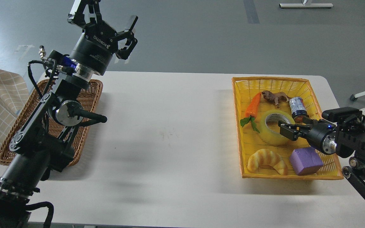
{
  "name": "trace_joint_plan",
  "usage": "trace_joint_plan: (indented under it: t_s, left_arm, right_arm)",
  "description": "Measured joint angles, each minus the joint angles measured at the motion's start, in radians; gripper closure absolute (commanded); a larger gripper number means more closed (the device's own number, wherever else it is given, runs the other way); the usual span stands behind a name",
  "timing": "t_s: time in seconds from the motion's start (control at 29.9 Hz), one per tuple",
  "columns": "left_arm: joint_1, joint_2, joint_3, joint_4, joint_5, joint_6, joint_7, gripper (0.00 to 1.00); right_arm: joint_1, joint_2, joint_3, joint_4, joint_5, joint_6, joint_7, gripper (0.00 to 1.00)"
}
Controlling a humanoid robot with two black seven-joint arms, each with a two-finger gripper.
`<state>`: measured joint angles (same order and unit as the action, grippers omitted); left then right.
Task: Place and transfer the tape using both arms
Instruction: 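Grasp the yellow tape roll with the right gripper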
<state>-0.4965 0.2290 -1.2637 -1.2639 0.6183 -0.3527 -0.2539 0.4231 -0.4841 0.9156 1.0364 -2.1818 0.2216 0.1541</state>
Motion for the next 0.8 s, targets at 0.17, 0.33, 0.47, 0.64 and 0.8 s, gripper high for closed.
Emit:
trace_joint_plan:
  t_s: [0.17,0.33,0.47,0.64,0.8]
  left_arm:
    - [0.002,-0.006,0.0,0.006,0.0,0.005,-0.001,0.02]
    - [0.003,-0.01,0.0,0.009,0.0,0.007,-0.002,0.02]
    - [0.002,-0.01,-0.002,0.009,0.0,0.01,-0.002,0.02]
    - [0.002,-0.01,-0.002,0.009,0.0,0.011,-0.002,0.02]
    - [0.001,-0.011,-0.001,0.009,0.0,0.011,-0.003,0.02]
  right_arm:
    - [0.002,0.008,-0.001,-0.007,0.0,0.0,-0.001,0.43]
    - [0.003,0.012,0.0,-0.009,0.0,0.0,-0.004,0.5]
    - [0.004,0.014,0.0,-0.008,0.0,0.0,-0.007,0.53]
    - [0.005,0.023,0.0,-0.007,0.0,0.001,-0.009,0.64]
    - [0.006,0.018,0.0,-0.007,0.0,0.001,-0.01,0.68]
